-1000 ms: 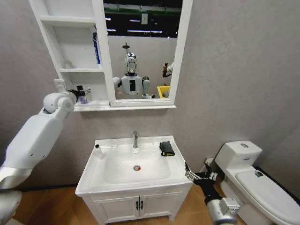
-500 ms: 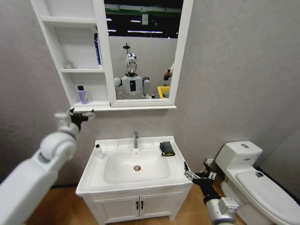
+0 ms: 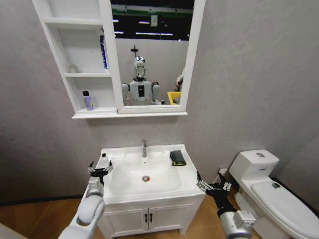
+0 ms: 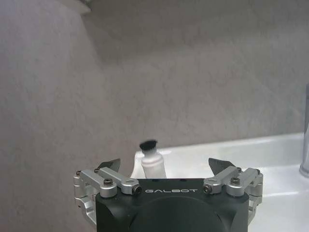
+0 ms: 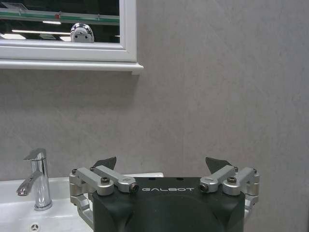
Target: Move facial cleanser and shampoo from washbasin to cabinet, then wipe washbasin with towel.
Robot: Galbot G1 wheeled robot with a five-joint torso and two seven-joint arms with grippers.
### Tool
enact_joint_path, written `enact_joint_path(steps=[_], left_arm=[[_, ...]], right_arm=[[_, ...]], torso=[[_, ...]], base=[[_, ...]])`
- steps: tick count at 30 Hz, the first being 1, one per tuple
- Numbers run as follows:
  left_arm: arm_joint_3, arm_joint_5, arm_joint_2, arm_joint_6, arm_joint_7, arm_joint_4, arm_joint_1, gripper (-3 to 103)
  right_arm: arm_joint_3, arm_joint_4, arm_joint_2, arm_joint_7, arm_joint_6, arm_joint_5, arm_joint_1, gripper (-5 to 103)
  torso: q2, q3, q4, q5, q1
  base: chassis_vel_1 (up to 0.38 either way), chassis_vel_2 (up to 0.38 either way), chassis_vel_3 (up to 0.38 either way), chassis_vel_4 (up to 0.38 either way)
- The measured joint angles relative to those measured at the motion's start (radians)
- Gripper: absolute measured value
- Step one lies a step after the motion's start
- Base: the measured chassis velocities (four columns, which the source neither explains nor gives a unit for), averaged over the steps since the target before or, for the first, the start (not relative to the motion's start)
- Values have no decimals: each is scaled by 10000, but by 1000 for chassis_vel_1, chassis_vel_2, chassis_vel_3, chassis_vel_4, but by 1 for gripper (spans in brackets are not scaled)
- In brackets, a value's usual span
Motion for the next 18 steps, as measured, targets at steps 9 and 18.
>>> enact_joint_path(steps=[9,18], left_arm=[[113,-24,-369,-45,-62,1742,-1073,100],[308,-343,-423,80,-94,2731,-2112,100]], right_arm=[[156,32,-10,20,40,34,-95,100],[179,-35,-3,29,73,28,-108,100]], torso=[[-1,1,3,-3,1],[-1,1,2,-2,1]], base=[[0,0,0,0],[0,0,0,0]])
